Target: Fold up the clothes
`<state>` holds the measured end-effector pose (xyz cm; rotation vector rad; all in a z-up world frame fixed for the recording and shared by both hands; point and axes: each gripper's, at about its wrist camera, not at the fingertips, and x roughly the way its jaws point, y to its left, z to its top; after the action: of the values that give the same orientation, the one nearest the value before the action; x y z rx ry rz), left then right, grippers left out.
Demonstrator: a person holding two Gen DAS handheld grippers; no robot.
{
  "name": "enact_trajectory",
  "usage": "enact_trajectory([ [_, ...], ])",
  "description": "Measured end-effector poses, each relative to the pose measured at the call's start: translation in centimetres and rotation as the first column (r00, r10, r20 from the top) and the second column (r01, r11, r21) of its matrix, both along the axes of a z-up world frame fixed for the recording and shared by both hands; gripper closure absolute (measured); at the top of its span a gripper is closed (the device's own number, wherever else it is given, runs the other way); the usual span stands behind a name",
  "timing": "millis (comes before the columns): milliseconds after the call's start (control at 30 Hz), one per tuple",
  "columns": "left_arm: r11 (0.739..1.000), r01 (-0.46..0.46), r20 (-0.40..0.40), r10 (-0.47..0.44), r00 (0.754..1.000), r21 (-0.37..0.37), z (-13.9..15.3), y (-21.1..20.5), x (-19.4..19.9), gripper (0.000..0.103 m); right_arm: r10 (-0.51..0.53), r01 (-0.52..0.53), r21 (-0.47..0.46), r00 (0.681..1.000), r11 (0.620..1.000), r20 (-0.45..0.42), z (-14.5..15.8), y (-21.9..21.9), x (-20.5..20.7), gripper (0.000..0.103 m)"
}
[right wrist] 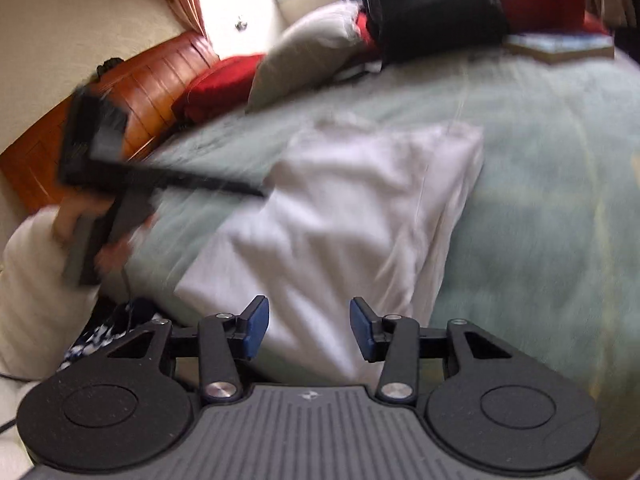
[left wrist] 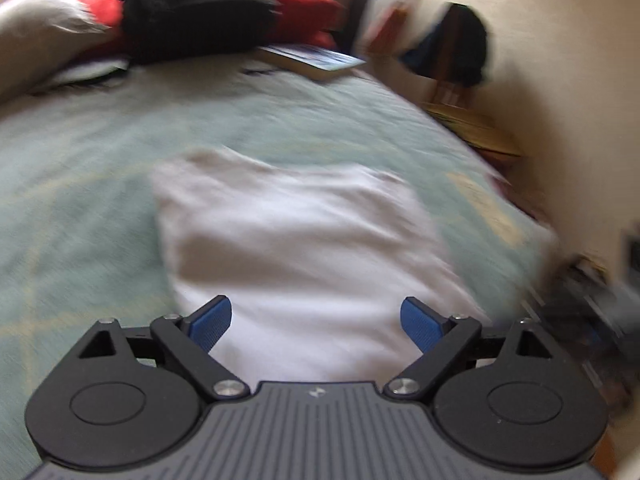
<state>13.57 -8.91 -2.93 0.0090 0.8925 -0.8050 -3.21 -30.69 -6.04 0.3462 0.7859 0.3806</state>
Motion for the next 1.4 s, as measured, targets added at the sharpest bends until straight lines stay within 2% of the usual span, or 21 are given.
enact_trajectory([
  [100,0.994,0.104,-0.04,-0.105,0.994,-0.027,-1.4,0.4,-3.0,0.01,-0.025,0.026,-0.031,0.999,0.999,0.036,0.9,-0.4,0.7,0.052],
  [167,0.991,0.132,-0.086,-0.13,0.988,0.02,-3.1,0.6,-4.3,0.01,-0.041,0.044,-0.052,0.997,0.998,0.06,1.5,-0.7,1.2,0.052],
  [200,0.989,0.137,-0.078,-0.133,0.988,0.051,-3.6,0.9,-4.9,0.011,-0.048,0.053,-0.061,0.996,0.997,0.071,1.7,-0.8,1.4,0.052],
  [300,0.989,0.136,-0.059,-0.133,0.989,0.055,-2.1,2.0,-5.5,0.011,-0.066,0.072,-0.068,0.995,0.995,0.079,1.8,-1.0,1.3,0.052],
  [367,0.992,0.115,0.017,-0.116,0.993,0.061,0.2,2.4,-5.2,0.011,-0.059,0.067,-0.075,0.992,0.995,0.108,2.1,-1.1,1.6,0.051],
  [433,0.995,0.097,0.083,-0.099,0.992,0.035,2.4,2.5,-4.0,0.01,-0.048,0.062,-0.09,0.988,0.994,0.145,2.7,-0.8,2.0,0.05],
  [533,0.998,0.06,0.115,-0.057,0.992,-0.025,3.9,1.6,-0.2,0.009,-0.01,0.038,-0.146,0.982,0.989,0.188,3.0,0.5,3.6,0.049],
  [600,0.999,0.018,0.113,-0.014,0.994,-0.035,3.1,0.7,2.8,0.009,0.022,0.008,-0.159,0.982,0.987,0.189,2.3,1.3,4.8,0.049],
  [700,0.997,-0.059,0.04,0.061,0.997,-0.047,0.4,-0.3,7.1,0.009,0.012,0.01,-0.195,0.993,0.981,0.114,0.1,1.8,6.3,0.049],
  [767,0.993,-0.089,-0.004,0.089,0.996,-0.078,-1.3,-0.6,9.2,0.01,0.0,0.018,-0.16,0.994,0.987,0.109,-1.0,1.2,5.9,0.048],
  [867,0.991,-0.124,0.049,0.127,0.991,-0.043,-2.5,-1.2,10.6,0.011,-0.018,0.029,-0.091,0.993,0.995,0.116,-1.9,0.0,5.0,0.049],
  [933,0.988,-0.153,0.045,0.154,0.987,-0.014,-2.7,-1.4,11.1,0.012,-0.014,0.025,-0.095,0.993,0.995,0.12,-1.9,0.0,4.6,0.049],
  [1033,0.985,-0.169,0.087,0.172,0.981,-0.042,-0.9,-1.0,10.1,0.012,-0.001,0.02,-0.137,0.99,0.99,0.139,-1.4,0.6,4.4,0.048],
  [1133,0.993,-0.106,0.113,0.112,0.987,-0.057,0.8,-1.0,7.9,0.01,0.011,0.015,-0.161,0.986,0.987,0.165,-0.7,0.9,4.2,0.048],
  [1233,0.998,-0.032,0.077,0.037,0.996,-0.058,1.1,-1.0,5.6,0.009,0.018,0.02,-0.168,0.976,0.986,0.219,0.8,0.4,4.7,0.046],
  [1400,0.995,-0.07,-0.046,0.067,0.997,-0.073,-0.9,-0.6,3.4,0.009,-0.002,0.033,-0.148,0.978,0.988,0.207,0.6,-1.1,8.3,0.044],
])
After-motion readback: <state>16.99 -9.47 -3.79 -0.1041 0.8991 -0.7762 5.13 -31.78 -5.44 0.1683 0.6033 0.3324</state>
